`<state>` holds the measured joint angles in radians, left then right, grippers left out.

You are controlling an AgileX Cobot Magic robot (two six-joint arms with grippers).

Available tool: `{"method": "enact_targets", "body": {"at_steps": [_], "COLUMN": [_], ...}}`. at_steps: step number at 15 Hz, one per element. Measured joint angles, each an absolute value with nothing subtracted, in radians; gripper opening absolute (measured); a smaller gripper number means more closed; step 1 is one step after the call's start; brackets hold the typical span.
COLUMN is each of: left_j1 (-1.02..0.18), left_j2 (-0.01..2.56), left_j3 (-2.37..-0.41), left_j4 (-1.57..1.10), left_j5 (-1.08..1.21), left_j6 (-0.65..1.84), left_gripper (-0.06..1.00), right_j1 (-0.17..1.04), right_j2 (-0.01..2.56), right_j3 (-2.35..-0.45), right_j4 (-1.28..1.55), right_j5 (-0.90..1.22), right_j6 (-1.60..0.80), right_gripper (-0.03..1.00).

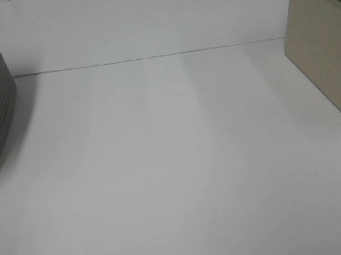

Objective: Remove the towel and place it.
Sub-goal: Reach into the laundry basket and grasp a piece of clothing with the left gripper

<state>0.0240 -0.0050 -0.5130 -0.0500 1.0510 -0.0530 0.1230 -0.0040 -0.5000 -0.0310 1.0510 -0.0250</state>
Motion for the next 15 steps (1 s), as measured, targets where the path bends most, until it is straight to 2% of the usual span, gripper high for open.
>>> {"method": "enact_targets", "body": {"at_steps": [15], "left_j1": [0.024], "left_j2": [-0.005], "left_j3": [-0.513], "left_j4": [-0.050], "left_j5": [1.051], "left_j6": [-0.053], "left_gripper": [0.75], "right_j1": [0.123], "right_j2": [-0.004], "right_j3": [-0.500], "right_j4": [-0.031], "right_j5": [1.051], "right_j6": [-0.025], "right_gripper": [0.76]}}
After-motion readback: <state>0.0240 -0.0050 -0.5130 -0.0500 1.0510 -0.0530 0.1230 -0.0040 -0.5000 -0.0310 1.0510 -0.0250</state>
